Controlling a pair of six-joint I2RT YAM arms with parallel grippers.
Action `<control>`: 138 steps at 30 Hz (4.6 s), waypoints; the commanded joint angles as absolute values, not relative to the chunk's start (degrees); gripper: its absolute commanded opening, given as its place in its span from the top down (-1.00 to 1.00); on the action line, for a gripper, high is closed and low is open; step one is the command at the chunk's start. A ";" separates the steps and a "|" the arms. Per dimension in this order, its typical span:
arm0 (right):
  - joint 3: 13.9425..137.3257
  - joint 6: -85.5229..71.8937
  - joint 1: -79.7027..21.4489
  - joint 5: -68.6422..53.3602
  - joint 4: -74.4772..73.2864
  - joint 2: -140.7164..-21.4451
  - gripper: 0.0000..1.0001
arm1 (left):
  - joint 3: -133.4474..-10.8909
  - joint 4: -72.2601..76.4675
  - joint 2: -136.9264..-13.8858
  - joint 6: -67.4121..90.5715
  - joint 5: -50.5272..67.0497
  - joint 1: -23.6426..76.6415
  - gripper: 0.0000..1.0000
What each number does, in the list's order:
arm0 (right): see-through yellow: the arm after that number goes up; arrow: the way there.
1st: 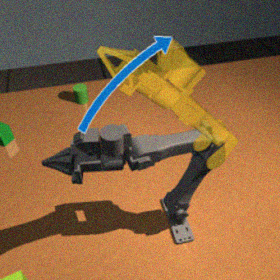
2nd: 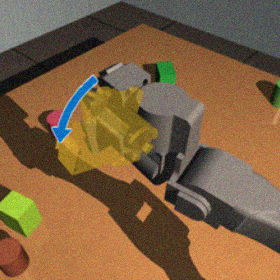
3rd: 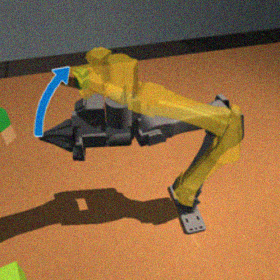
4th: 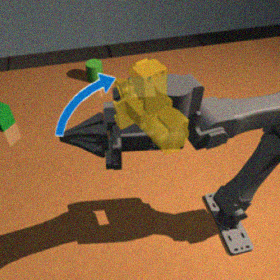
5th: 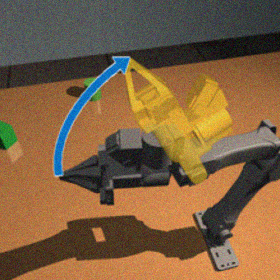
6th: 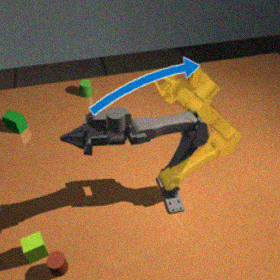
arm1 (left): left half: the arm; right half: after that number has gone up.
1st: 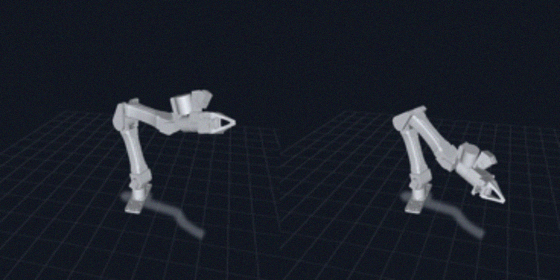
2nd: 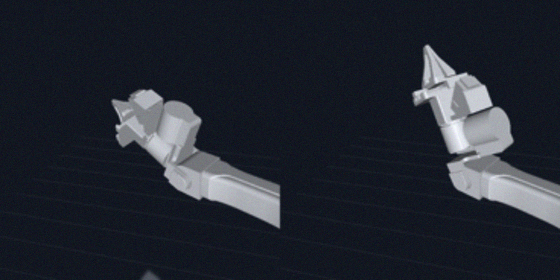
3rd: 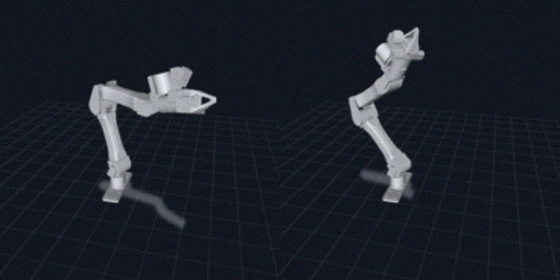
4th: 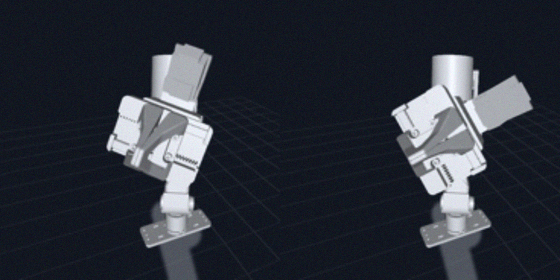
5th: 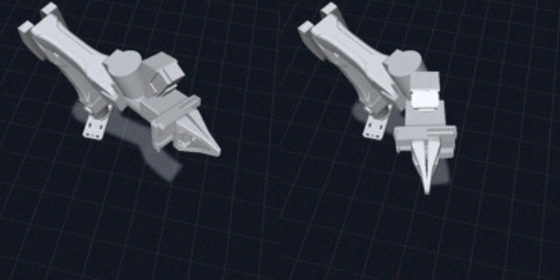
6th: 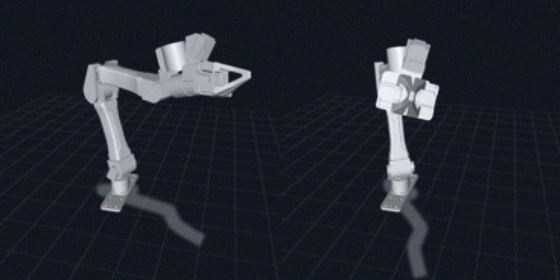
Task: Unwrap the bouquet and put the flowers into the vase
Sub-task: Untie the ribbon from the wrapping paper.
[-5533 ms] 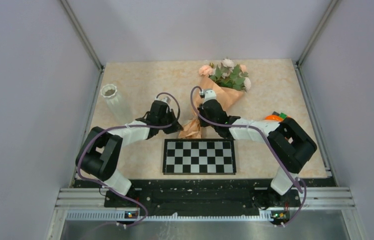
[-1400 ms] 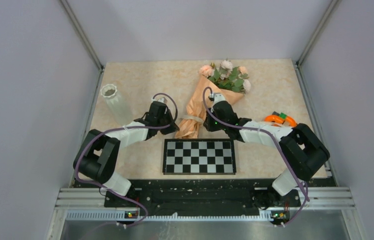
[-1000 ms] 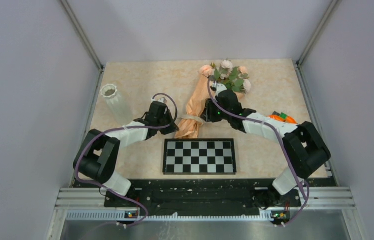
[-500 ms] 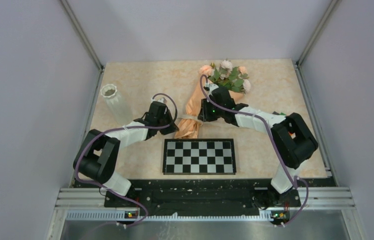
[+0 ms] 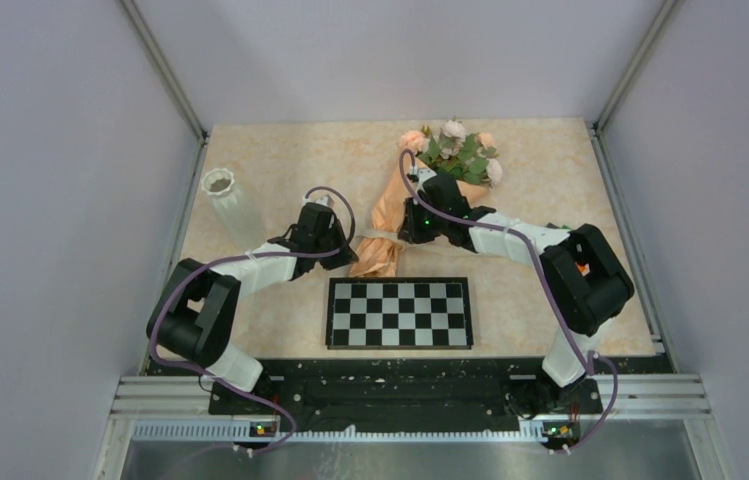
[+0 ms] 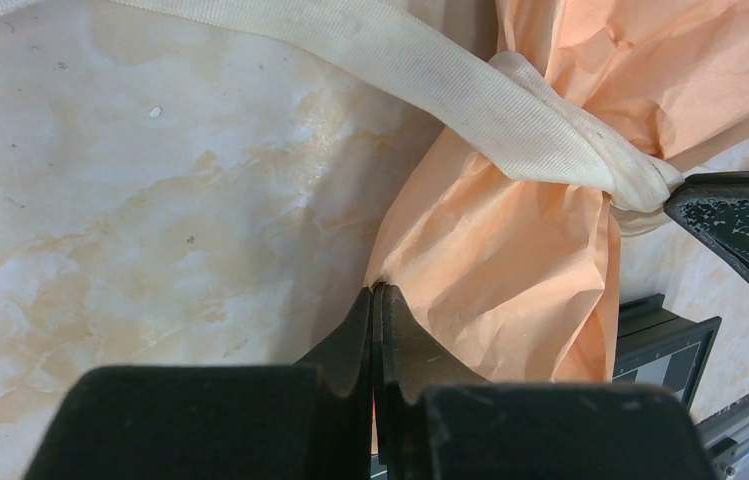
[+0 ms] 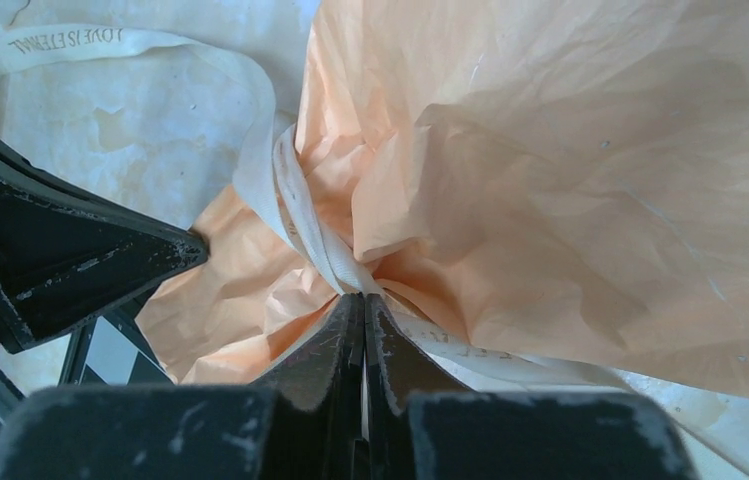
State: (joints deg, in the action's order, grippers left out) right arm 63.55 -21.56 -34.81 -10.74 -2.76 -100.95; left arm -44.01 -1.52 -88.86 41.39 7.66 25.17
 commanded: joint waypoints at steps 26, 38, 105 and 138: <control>47.38 -24.67 -34.54 -8.73 9.58 -89.88 1.00 | -43.40 -2.46 -86.70 40.48 6.11 24.85 1.00; 45.73 -25.55 -34.54 -8.25 9.05 -87.82 1.00 | -44.02 -3.82 -85.89 39.24 5.79 24.61 1.00; 58.44 -21.39 -33.01 -11.10 4.74 -97.59 1.00 | -60.47 -0.73 -95.71 34.47 14.86 26.01 -0.10; 48.11 -27.33 -33.04 -8.88 9.88 -92.38 1.00 | -58.63 -0.57 -88.65 38.41 12.46 28.45 0.02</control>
